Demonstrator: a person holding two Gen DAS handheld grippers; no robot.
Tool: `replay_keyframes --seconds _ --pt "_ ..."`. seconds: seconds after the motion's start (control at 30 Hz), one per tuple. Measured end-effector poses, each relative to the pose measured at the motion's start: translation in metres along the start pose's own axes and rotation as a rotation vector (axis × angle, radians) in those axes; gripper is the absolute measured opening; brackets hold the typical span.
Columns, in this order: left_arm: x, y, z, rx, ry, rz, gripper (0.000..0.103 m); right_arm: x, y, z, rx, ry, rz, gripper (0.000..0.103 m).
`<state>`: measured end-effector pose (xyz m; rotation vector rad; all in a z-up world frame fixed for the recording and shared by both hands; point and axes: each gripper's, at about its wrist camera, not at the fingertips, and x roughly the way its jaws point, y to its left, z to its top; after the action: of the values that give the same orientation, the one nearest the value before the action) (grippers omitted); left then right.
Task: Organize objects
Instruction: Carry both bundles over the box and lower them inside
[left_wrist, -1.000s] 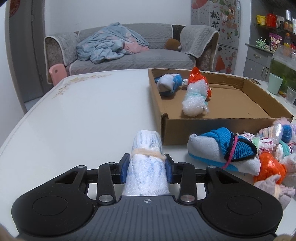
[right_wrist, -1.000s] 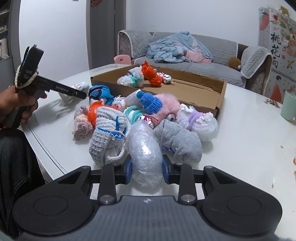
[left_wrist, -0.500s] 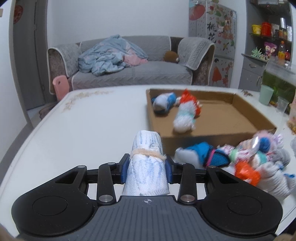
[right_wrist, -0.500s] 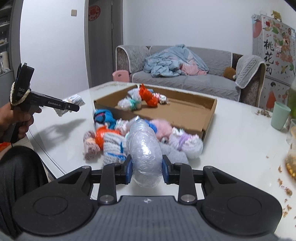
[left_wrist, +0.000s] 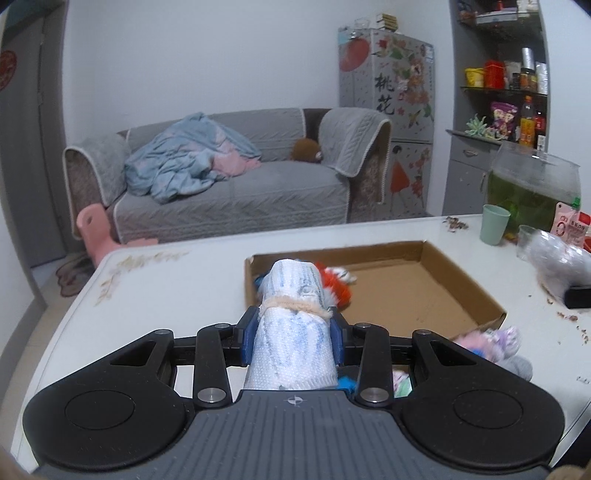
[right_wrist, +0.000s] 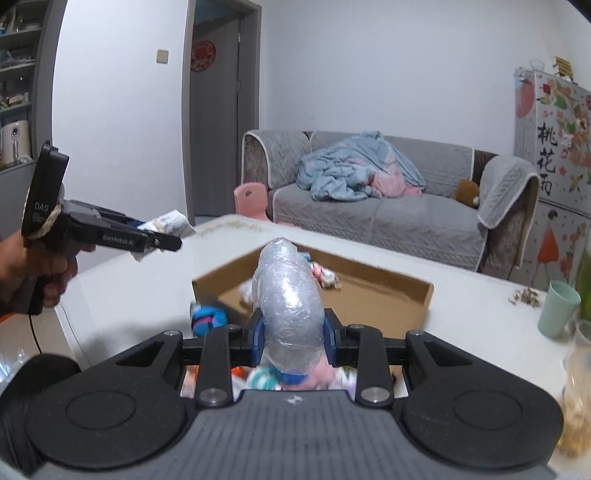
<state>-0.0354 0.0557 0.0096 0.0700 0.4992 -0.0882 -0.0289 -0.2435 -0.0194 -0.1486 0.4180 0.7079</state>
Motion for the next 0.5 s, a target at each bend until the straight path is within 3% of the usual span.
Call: replay_keyframes --seconds 0.27,0.5 --pt "0.033 -0.032 0.016 0.059 0.04 -0.104 0.044 0.028 -0.004 0.016 0.019 0.011 -0.012 0.028" --pt "0.096 -0.042 0.014 0.008 0.184 -0.242 0.045 0.06 -0.01 0.019 0.034 0.067 -0.013 0.028"
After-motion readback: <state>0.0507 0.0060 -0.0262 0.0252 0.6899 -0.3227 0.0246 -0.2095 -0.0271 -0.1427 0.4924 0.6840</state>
